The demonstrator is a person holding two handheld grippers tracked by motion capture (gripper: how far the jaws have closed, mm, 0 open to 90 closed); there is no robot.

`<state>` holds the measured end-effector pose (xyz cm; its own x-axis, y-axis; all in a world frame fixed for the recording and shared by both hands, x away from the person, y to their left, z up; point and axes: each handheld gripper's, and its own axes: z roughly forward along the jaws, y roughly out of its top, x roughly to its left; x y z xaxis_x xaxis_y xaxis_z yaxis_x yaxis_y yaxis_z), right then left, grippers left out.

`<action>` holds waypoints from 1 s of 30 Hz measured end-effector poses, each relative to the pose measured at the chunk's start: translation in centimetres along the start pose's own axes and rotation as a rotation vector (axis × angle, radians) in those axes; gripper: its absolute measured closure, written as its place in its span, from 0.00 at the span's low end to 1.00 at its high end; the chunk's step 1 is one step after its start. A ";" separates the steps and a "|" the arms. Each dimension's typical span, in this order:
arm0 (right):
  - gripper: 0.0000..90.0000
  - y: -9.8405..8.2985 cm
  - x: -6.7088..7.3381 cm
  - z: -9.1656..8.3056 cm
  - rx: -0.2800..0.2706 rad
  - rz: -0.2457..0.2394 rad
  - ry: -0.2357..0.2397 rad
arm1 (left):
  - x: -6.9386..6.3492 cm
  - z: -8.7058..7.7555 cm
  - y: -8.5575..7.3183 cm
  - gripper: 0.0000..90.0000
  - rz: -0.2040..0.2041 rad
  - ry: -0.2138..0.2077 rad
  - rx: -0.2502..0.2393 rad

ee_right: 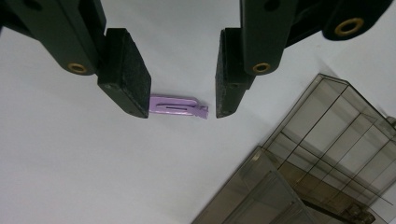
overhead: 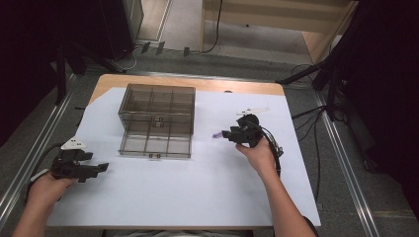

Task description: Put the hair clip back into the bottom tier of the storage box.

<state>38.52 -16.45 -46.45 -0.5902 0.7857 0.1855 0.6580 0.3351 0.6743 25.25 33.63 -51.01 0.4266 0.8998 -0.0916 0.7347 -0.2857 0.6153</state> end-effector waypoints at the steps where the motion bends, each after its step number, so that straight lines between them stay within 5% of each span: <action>1: 0.64 0.0 0.0 0.0 -0.005 -0.002 0.007 | 0.0 0.0 0.0 0.28 0.001 0.002 0.000; 6: 0.65 0.0 0.2 0.2 -0.003 -0.051 0.023 | 0.0 0.0 0.0 0.28 0.001 0.003 0.002; 30: 0.68 0.0 0.3 0.1 0.019 -0.061 0.000 | -0.2 0.2 0.0 0.28 0.014 0.001 0.013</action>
<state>38.40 -16.18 -46.45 -0.6295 0.7634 0.1447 0.6297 0.3921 0.6706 25.26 33.42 -51.12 0.4365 0.8959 -0.0819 0.7355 -0.3030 0.6060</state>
